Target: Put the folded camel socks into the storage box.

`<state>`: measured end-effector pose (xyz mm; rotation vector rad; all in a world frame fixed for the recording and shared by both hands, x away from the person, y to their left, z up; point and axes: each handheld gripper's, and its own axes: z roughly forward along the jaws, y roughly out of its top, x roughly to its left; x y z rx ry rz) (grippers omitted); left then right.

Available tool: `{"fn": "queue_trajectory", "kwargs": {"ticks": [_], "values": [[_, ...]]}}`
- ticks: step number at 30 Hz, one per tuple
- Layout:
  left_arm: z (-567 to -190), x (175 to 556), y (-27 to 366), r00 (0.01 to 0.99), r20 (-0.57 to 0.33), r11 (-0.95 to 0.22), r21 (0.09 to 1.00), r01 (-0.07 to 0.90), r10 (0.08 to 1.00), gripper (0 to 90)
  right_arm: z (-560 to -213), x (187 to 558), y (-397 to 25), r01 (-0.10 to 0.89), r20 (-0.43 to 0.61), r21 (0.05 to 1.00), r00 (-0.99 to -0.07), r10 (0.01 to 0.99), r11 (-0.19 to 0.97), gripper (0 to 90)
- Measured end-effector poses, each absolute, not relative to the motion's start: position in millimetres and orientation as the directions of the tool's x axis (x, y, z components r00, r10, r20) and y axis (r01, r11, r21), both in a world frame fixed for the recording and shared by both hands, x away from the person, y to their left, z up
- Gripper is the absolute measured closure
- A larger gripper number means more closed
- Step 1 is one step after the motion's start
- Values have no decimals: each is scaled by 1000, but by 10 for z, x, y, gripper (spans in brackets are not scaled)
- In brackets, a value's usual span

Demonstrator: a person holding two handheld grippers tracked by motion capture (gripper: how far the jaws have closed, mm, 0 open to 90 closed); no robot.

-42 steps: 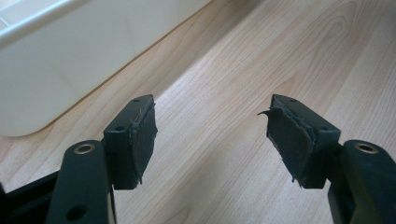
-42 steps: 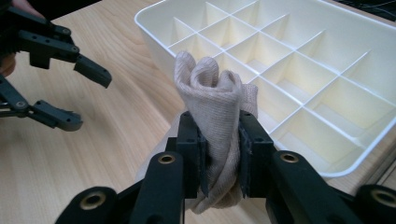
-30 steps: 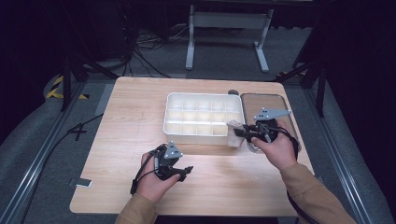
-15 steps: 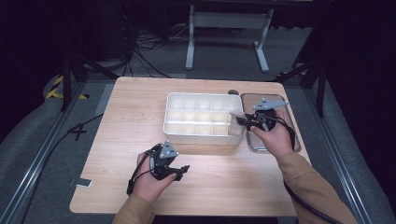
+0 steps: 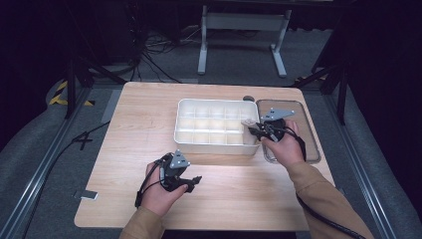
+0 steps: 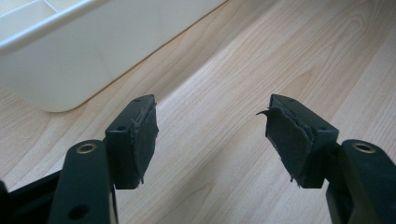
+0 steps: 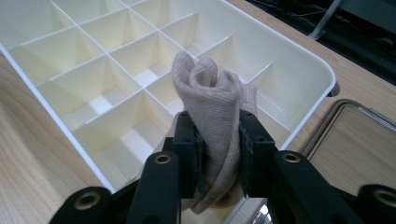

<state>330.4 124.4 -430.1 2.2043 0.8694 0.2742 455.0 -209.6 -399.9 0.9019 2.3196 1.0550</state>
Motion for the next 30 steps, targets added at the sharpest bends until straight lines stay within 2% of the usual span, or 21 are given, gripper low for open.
{"fn": "queue_trajectory", "kwargs": {"ticks": [16,30], "values": [[-4301,3310,1254,747,-61,-503,703,503,662,345,-4125,4570,-2002,385,-173,718,-708,684,580,708],[-4307,3306,1253,747,-62,-501,705,503,662,345,-4157,4583,-1977,444,-130,686,-705,698,577,650]]}}
